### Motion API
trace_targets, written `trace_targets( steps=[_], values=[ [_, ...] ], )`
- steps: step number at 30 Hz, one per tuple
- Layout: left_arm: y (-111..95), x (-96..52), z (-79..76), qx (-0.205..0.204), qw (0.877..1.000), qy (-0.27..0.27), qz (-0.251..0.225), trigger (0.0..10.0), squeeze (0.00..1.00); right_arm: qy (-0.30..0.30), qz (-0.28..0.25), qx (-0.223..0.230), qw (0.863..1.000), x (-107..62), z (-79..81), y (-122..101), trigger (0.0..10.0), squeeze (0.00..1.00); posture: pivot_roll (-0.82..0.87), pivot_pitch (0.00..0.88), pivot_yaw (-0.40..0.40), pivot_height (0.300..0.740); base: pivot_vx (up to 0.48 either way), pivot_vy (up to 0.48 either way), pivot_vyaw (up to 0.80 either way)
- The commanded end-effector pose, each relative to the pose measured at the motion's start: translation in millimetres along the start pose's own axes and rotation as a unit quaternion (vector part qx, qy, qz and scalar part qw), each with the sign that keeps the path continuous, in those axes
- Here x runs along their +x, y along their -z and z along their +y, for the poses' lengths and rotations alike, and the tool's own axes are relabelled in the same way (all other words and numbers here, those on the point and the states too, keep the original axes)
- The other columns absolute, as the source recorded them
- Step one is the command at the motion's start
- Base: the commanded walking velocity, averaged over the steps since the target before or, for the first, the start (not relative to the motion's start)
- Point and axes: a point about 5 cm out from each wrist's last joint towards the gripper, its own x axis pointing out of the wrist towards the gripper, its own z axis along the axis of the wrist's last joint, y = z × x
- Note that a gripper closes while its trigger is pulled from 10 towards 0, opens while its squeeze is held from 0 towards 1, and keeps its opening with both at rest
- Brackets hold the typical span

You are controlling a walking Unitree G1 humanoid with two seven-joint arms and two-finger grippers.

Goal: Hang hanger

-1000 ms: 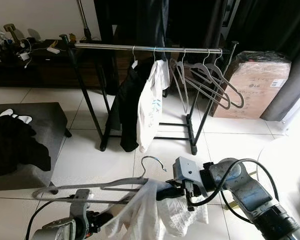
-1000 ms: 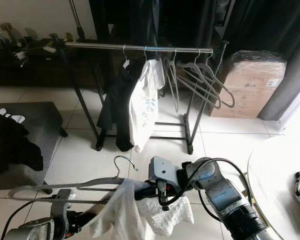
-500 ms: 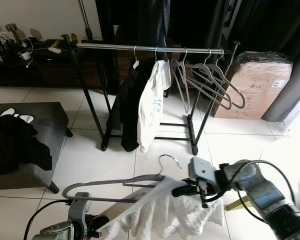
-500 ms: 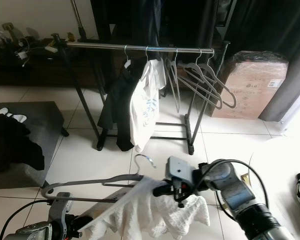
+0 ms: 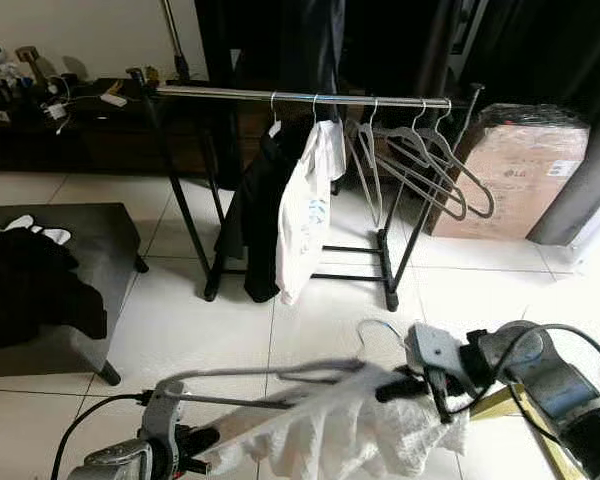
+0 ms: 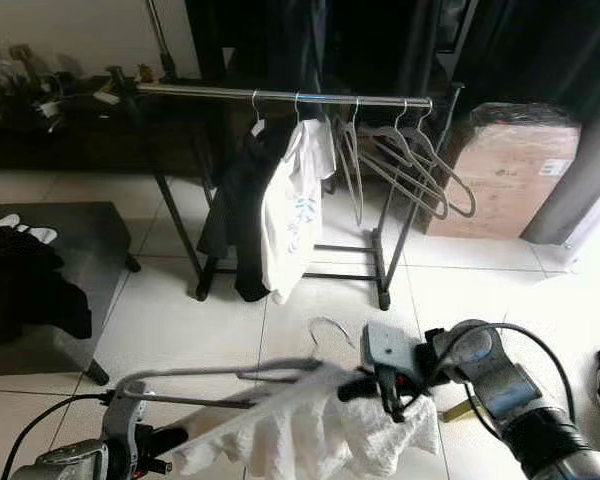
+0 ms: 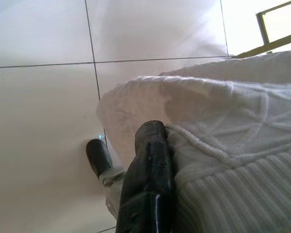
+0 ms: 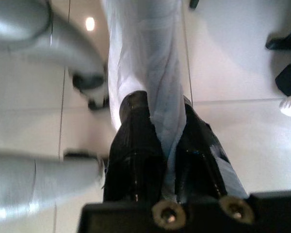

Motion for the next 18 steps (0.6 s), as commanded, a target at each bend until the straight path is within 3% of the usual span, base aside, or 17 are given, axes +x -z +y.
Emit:
trace_targets(
  steps=[1, 4, 14, 17, 18],
  values=[
    [20, -14.1, 27.0, 0.003, 0.996, -0.073, 0.048, 0.0, 0.0, 0.024, 0.061, 0.009, 0.998, -25.5, -2.9, 19, 0.0, 0.0, 0.06, 0.162, -0.031, 0.74, 0.0, 0.0, 0.0],
    [21, -13.8, 27.1, 0.007, 0.996, -0.076, 0.05, 0.0, 0.0, 0.021, 0.063, 0.003, 0.998, -23.9, -2.6, 21, 0.0, 0.0, 0.07, 0.162, -0.031, 0.74, 0.0, 0.0, 0.0],
    [18, -16.3, 30.8, -0.001, 0.996, -0.082, 0.036, 0.0, 0.0, -0.03, -0.102, 0.059, 0.993, -15.5, 2.3, -4, 0.0, 0.0, 0.07, 0.165, -0.033, 0.74, 0.0, 0.0, 0.0],
    [19, -17.4, 32.9, 0.003, 0.995, -0.086, 0.041, 0.0, 0.0, -0.063, -0.084, 0.06, 0.993, -16.7, 8.4, 1, 0.0, 0.0, 0.07, 0.165, -0.032, 0.74, 0.0, 0.0, 0.0],
    [20, -18.4, 34.5, 0.005, 0.995, -0.088, 0.044, 0.0, 0.0, -0.072, -0.035, 0.041, 0.996, -17.8, 11.7, 10, 0.0, 0.0, 0.07, 0.165, -0.031, 0.74, 0.0, 0.0, 0.0]
  ],
)
